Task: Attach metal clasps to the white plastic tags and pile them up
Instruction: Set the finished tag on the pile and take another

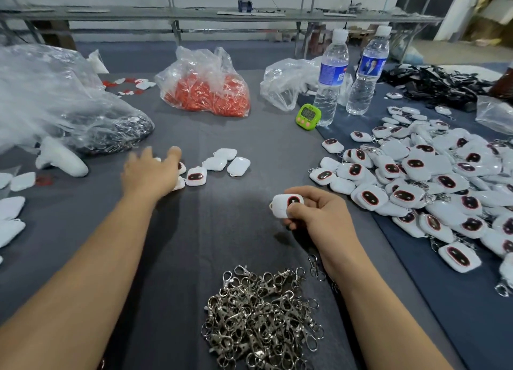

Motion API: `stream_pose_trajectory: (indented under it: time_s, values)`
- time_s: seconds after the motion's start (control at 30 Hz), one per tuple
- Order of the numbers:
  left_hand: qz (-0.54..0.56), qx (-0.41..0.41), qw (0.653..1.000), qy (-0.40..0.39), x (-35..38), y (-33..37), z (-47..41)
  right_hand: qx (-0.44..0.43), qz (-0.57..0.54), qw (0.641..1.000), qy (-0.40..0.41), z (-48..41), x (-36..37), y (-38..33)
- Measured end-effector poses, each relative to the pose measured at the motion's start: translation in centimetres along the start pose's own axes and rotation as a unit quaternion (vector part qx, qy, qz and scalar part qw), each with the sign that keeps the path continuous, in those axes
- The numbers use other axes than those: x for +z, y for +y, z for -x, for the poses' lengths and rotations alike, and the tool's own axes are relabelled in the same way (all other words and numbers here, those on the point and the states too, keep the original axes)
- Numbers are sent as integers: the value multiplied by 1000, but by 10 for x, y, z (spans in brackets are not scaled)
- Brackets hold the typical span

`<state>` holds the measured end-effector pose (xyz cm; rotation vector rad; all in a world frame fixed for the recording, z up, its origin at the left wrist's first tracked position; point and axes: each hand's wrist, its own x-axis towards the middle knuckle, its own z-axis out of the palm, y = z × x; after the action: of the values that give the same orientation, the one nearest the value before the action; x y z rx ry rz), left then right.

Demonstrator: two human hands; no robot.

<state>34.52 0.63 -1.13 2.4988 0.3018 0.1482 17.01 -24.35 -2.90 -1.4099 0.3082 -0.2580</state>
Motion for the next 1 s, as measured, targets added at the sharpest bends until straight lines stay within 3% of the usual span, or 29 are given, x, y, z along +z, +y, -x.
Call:
stream_pose_trajectory:
  time_s: [0.27, 0.47, 0.87, 0.93, 1.0]
  values:
    - [-109, 196, 973, -43, 50, 45, -5, -14, 13, 1000, -10, -3, -1, 0]
    - [-172, 365, 902, -156, 56, 66, -4, -10, 20, 1000, -13, -2, 0, -2]
    - [-148, 396, 892, -157, 44, 43, 102, 9, 14, 1000, 3, 2, 2, -8]
    - [-123, 379, 906, -142, 40, 37, 123, 9, 2, 1000, 18, 3, 1, -9]
    - [-33, 323, 943, -77, 33, 36, 132, 7, -4, 1000, 29, 4, 0, -9]
